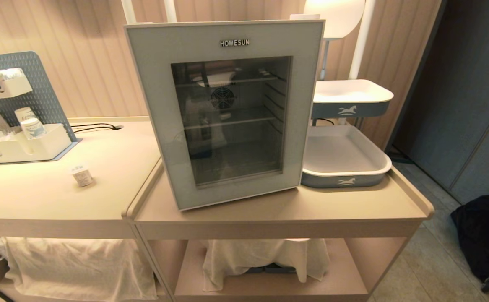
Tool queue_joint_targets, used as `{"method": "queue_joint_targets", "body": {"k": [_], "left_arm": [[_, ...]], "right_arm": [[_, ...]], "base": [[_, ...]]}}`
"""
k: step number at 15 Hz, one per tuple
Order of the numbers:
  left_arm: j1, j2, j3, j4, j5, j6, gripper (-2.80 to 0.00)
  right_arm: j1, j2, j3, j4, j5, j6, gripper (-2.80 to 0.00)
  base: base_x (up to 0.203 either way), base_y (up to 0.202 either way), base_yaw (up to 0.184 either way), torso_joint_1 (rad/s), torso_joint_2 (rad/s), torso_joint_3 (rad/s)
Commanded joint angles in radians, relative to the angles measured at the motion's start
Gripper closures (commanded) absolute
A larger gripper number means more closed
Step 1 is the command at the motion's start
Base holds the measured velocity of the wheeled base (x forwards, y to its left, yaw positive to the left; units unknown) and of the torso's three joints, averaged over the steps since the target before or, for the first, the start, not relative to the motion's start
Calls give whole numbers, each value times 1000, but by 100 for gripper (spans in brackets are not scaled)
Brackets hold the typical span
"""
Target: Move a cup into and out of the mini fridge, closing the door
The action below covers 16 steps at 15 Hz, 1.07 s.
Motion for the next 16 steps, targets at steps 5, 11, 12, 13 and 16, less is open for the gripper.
{"method": "queue_joint_targets", "body": {"k": [5, 11, 12, 13, 16], "left_arm": [[0, 0, 0, -2, 0, 0, 0], [-1, 0, 0, -2, 0, 0, 0], [-1, 0, 0, -2, 0, 0, 0], [-1, 0, 0, -2, 0, 0, 0], [0, 0, 0, 0, 0, 0, 0]], "right_arm": [[0, 1, -1, 1, 0, -1, 0], [-1, 2, -1, 1, 0, 1, 0], [-1, 0, -1, 1, 0, 1, 0], [-1, 2, -1, 1, 0, 1, 0], [-1, 2, -1, 1, 0, 1, 0]], "base": [[0, 193, 1, 1, 2, 4], [0, 193, 1, 1, 1, 2], [0, 193, 2, 4, 2, 5], [0, 190, 2, 2, 4, -1], [0, 191, 1, 2, 2, 1]]}}
